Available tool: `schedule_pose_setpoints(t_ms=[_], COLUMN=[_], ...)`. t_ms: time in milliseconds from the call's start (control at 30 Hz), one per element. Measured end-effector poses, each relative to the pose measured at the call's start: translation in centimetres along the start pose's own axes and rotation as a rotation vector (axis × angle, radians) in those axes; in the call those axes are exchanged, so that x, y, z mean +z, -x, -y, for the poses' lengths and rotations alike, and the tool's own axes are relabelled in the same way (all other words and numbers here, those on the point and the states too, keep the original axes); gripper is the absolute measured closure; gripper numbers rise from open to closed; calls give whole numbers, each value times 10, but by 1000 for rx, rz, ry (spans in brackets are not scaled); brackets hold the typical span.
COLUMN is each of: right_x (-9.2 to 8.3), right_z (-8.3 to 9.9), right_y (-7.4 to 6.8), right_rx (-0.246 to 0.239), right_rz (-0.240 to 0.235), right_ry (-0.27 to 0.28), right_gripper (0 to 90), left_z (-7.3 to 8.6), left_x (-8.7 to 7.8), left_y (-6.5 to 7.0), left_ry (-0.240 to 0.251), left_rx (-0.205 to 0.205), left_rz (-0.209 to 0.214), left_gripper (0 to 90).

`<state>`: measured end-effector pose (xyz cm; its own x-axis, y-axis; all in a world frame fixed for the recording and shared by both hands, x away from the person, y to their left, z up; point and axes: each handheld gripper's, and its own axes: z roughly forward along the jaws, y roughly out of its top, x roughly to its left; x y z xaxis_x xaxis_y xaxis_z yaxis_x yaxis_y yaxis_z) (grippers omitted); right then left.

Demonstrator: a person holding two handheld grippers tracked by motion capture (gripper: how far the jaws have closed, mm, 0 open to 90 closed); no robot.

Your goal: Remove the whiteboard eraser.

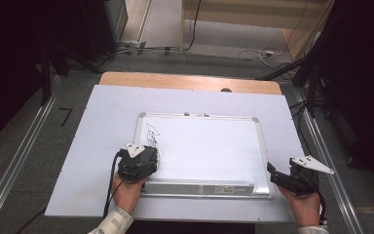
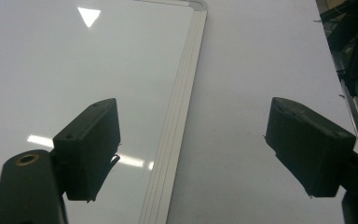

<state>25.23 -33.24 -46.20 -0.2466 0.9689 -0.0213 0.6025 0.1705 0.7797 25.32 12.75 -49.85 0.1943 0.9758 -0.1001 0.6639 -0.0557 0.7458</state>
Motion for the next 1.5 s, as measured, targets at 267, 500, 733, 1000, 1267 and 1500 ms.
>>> schedule_pose_setpoints(t_ms=[267, 500, 733, 1000, 1267, 1500], right_x=[0, 0, 0, 4, 3, 3], right_z=[0, 0, -1, -4, -3, -3], right_y=[1, 1, 0, -2, -2, -2], right_rx=[0, 1, 9, -6, -9, -6], right_rz=[-2, -2, -2, -11, -18, -17], right_ry=[1, 1, 0, -4, 0, 3], right_gripper=[163, 163, 163, 163, 163, 163], left_z=[-1, -5, -9, -11, -10, -11], left_x=[-2, -10, -18, -23, -25, -25], left_y=[-2, 0, -7, -17, -17, -16], left_ry=[7, 41, 71, 102, 102, 105], left_rx=[-4, 11, -10, -44, -44, -45], left_rz=[10, 10, 6, 4, -10, -7], left_gripper=[388, 388, 388, 387, 387, 386])
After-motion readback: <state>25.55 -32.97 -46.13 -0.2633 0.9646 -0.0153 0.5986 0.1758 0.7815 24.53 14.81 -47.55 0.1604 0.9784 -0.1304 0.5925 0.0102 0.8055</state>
